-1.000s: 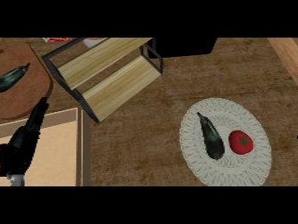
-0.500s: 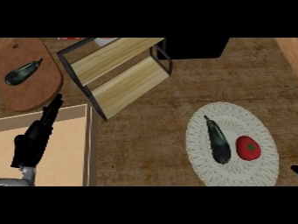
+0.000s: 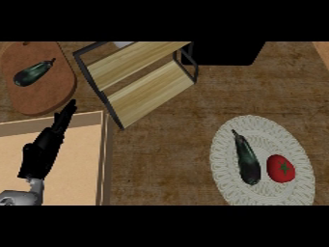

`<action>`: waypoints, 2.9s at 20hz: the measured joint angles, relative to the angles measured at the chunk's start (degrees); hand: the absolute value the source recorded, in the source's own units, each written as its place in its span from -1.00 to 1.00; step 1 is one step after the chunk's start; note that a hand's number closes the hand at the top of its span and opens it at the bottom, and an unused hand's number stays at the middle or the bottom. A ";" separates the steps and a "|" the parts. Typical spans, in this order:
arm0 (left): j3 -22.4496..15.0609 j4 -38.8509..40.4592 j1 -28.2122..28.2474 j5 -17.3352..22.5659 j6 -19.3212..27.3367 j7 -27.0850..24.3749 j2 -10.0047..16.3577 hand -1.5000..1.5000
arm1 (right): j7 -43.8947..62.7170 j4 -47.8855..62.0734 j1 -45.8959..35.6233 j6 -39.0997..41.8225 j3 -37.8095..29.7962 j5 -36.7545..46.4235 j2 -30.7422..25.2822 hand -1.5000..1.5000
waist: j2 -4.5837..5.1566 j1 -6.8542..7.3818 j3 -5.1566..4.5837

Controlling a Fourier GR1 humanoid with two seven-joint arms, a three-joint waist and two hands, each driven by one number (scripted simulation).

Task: Pick the tomato from the placemat and place it in the tiered shelf

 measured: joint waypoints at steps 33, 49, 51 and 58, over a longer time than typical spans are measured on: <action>0.99 1.56 -0.43 -1.63 -1.65 0.75 -2.89 0.00 | 42.92 8.71 -29.45 12.06 26.95 26.96 13.30 -1.00 | -0.66 -0.20 0.58; 1.86 1.21 0.48 -2.65 -2.31 0.11 -3.82 0.00 | 39.48 16.40 -28.71 14.62 24.38 31.64 17.76 -1.00 | -0.74 -0.58 0.65; 1.93 1.38 0.32 -2.85 -2.29 0.10 -4.07 0.00 | 39.08 17.75 -29.08 14.86 24.00 32.15 18.50 -1.00 | -0.72 -0.55 0.67; 2.28 0.71 0.85 -3.15 -2.97 0.06 -4.24 0.00 | 36.50 23.35 -30.37 14.92 23.38 34.68 21.40 1.00 | -0.86 -0.38 0.33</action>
